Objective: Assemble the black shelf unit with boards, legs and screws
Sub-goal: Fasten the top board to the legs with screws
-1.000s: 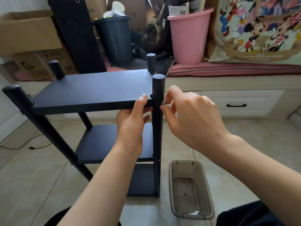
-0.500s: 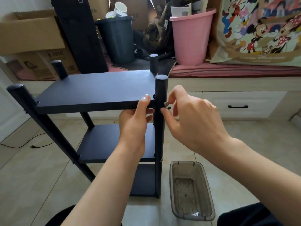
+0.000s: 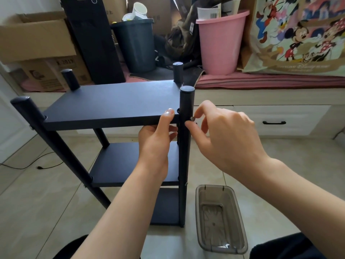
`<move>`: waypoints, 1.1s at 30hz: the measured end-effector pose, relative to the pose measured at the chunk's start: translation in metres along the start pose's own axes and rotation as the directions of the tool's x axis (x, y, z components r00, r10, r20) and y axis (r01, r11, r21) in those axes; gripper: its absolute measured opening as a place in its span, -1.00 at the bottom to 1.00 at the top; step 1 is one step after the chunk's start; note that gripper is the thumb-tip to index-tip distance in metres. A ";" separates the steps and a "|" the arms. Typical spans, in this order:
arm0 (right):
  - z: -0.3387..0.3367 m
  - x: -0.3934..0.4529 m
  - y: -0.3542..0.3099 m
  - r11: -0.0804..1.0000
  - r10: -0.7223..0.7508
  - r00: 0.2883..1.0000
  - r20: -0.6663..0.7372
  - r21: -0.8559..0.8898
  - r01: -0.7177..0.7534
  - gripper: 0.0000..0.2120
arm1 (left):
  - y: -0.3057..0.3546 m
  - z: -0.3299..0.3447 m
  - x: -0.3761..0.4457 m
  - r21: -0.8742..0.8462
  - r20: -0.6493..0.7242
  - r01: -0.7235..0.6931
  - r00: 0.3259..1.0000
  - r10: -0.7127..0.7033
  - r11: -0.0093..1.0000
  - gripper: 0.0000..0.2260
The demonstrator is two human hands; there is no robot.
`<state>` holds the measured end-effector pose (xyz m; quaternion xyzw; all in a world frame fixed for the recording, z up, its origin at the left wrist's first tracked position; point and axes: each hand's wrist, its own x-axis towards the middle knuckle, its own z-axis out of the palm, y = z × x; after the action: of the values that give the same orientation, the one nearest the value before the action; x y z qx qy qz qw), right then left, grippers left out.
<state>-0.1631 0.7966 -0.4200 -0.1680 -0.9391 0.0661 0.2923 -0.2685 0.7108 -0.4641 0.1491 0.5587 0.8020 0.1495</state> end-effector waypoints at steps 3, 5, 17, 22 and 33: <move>0.002 0.001 -0.002 0.999 -0.026 1.000 -0.017 -0.025 0.026 -0.80 | 0.001 0.000 0.001 0.002 0.002 0.003 1.000 -0.003 1.000 -0.81; 0.003 0.002 -0.002 0.998 -0.026 0.999 -0.025 -0.050 0.025 -0.78 | 0.001 0.000 0.001 -0.001 0.004 0.002 1.000 -0.002 1.000 -0.81; 0.001 0.002 0.004 1.000 -0.006 1.000 0.031 0.003 0.006 -0.70 | 0.000 0.000 0.000 -0.020 0.012 0.005 1.000 -0.004 1.000 -0.81; 0.004 0.005 0.002 1.000 0.020 0.998 0.067 -0.004 -0.020 -0.62 | -0.001 0.002 0.000 -0.039 -0.002 0.014 1.000 -0.014 0.999 -0.79; 0.005 0.006 0.005 0.999 -0.005 0.999 0.038 0.038 0.004 -0.66 | 0.000 0.002 -0.002 -0.040 0.021 0.007 1.000 -0.006 0.999 -0.80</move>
<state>-0.1690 0.8034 -0.4221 -0.1590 -0.9435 0.0866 0.2776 -0.2664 0.7119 -0.4638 0.1526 0.5413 0.8111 0.1608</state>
